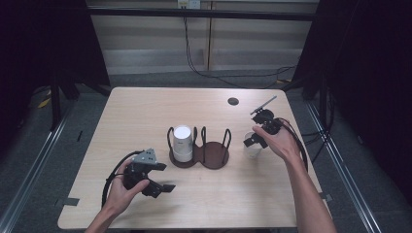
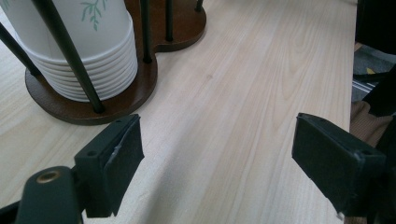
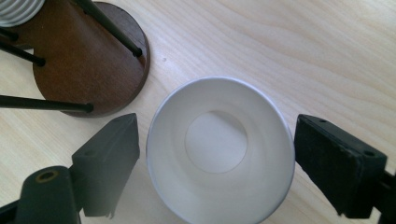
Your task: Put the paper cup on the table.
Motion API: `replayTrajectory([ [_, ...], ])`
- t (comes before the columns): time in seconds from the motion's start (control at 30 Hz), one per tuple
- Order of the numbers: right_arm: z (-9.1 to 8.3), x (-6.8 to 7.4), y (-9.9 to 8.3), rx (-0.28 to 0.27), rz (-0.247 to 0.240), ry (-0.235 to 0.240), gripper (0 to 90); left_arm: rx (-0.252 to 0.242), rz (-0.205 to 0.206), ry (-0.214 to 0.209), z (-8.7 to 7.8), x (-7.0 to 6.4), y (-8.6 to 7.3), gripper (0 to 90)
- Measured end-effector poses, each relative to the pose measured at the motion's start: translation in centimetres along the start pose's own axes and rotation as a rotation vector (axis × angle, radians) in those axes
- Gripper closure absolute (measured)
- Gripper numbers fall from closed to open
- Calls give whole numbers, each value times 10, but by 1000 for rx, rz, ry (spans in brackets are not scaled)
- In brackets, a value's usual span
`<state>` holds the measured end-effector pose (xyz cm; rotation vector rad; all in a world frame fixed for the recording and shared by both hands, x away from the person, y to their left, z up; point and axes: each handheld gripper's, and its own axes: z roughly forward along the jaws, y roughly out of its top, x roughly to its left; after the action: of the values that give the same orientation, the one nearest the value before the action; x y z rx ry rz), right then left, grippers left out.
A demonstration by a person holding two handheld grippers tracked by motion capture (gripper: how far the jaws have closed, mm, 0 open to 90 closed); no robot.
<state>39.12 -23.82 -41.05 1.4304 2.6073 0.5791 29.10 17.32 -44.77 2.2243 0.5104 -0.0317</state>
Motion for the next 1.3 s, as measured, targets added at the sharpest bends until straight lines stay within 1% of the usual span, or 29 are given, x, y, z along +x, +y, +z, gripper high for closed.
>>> replayTrajectory([
  [0.07, -3, -1, -2, -33, 15, -14, 146, -8, 4, -16, -1, 0, -1, 162],
  [0.13, -7, -2, -4, -75, 28, 6, 145, -10, 9, -19, -2, 1, -1, 162],
  [0.17, -9, -2, -5, -86, 33, 6, 144, -17, 2, -11, -2, 1, 0, 163],
  [0.2, -11, -2, -5, -98, 26, -1, 144, -19, 0, -4, -2, 1, 0, 163],
  [0.27, -15, -1, -7, -132, 36, -23, 152, -23, -5, 3, -2, 0, 1, 163],
  [0.3, -18, -1, -8, -168, 46, -27, 154, -22, 0, 6, -3, 0, 1, 164],
  [0.37, -22, 0, -10, -207, 52, -18, 154, -41, -12, 16, -5, 0, 0, 167],
  [0.4, -22, 1, -11, -215, 51, -20, 154, -58, -26, 15, -6, 0, -1, 171],
  [0.43, -24, 3, -13, -228, 51, -21, 156, -73, -37, 16, -6, 0, -1, 181],
  [0.5, -26, 8, -17, -276, 55, -44, 157, -87, -42, 15, -7, -1, -2, 189],
  [0.6, -30, 13, -24, -298, 39, -33, 157, -97, -46, 12, -8, -1, -3, 189],
  [0.63, -31, 15, -28, -314, 50, -33, 157, -101, -46, 14, -9, -1, -3, 189],
  [0.67, -32, 16, -31, -333, 47, -38, 157, -110, -55, 18, -10, -1, -3, 189],
  [0.7, -33, 17, -34, -358, 42, -30, 157, -113, -60, 16, -10, -1, -3, 189],
  [0.77, -36, 20, -38, -387, 43, -22, 157, -116, -75, 10, -12, -1, -2, 189],
  [0.8, -37, 23, -41, -407, 48, -34, 157, -125, -86, 6, -13, -1, -3, 189],
  [0.87, -37, 28, -44, -415, 32, -34, 159, -134, -92, 17, -15, -2, -3, 189],
  [0.9, -37, 31, -46, -439, 37, -28, 159, -133, -86, 28, -16, -2, -4, 189],
  [0.93, -37, 34, -48, -456, 39, -25, 159, -144, -90, 35, -17, -2, -4, 189],
  [1.0, -36, 39, -53, -482, 34, -37, 159, -143, -81, 39, -18, -2, -4, 189],
  [1.07, -35, 45, -57, -505, 26, -28, 158, -143, -79, 45, -19, -3, -5, 189],
  [1.13, -34, 50, -61, -526, 20, -18, 151, -157, -81, 47, -20, -3, -6, 189],
  [1.17, -34, 52, -64, -543, 21, -14, 150, -164, -78, 47, -21, -3, -7, 189],
  [1.27, -33, 57, -72, -568, 22, -17, 147, -165, -83, 53, -22, -2, -9, 189],
  [1.3, -32, 58, -74, -578, 26, -8, 147, -171, -88, 56, -22, -2, -10, 189],
])
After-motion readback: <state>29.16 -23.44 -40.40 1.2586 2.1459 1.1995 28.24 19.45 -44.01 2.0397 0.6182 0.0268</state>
